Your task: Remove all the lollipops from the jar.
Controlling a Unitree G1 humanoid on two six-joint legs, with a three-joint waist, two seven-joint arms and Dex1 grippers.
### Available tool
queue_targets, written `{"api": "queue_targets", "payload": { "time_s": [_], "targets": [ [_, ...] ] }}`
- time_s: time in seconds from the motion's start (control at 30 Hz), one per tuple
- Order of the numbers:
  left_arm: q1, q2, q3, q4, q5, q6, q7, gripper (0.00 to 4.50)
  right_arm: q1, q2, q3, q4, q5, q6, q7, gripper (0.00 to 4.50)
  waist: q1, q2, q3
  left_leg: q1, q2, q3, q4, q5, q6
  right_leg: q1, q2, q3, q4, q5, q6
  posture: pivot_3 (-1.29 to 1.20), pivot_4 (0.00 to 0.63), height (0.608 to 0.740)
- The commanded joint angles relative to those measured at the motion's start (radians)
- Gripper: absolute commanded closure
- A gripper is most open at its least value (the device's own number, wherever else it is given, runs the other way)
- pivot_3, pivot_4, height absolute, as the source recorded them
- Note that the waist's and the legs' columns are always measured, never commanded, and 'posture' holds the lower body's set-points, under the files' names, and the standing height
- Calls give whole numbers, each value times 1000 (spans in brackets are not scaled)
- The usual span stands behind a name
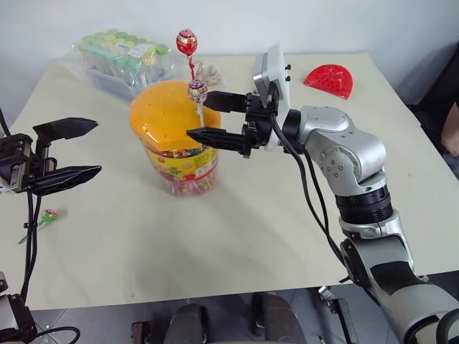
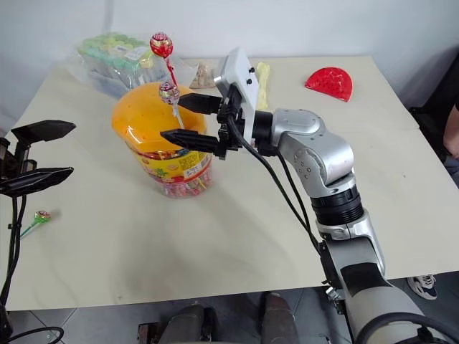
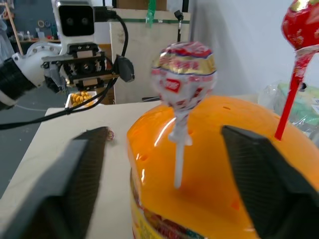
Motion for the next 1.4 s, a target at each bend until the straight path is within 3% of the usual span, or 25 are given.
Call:
{"api": "queue_targets", "payload": {
  "time_s": [0.03,0.27,0.6,0.8,1.07,1.2,1.4],
  "targets": [
    [20,-1,50,-50,-40,-1,19,0,-34,11,-29,-1,-2,-29,21,2264,-1,0,0,0,0,0,0,0,0,0,0,0,0,0,0,0,150,740],
    [40,-5,68,-55,-53,-17,39,0,-72,24,-53,17,-1,-27,16,4478,-1,0,0,0,0,0,0,0,0,0,0,0,0,0,0,0,150,740],
    [-30,-6,34,-6,-48,-23,30,0,-211,-2,-205,78,49,-26,-18,4478,0,0,0,0,0,0,0,0,-1,0,0,0,0,0,0,0,150,740],
    [-56,5,20,24,-46,-18,18,0,-188,-187,-255,31,59,149,-52,4478,4,0,0,-1,0,0,0,-1,0,0,0,0,0,0,0,0,150,740],
    [-16,9,33,16,-45,-9,21,0,69,-533,-232,-42,-12,436,-81,4478,5,0,0,-1,0,1,0,-2,1,0,0,0,-2,0,0,0,150,740],
    [0,4,33,5,-47,-7,27,0,225,-602,-201,-4,-78,487,-120,4478,4,0,0,0,0,2,0,-2,1,-1,-1,1,-2,0,0,0,150,740],
    [13,-1,35,-12,-53,-4,32,0,329,-590,-169,137,-179,459,-187,4478,4,0,0,0,0,3,0,-2,1,-1,-1,1,-2,0,0,0,150,740]
  ]
}}
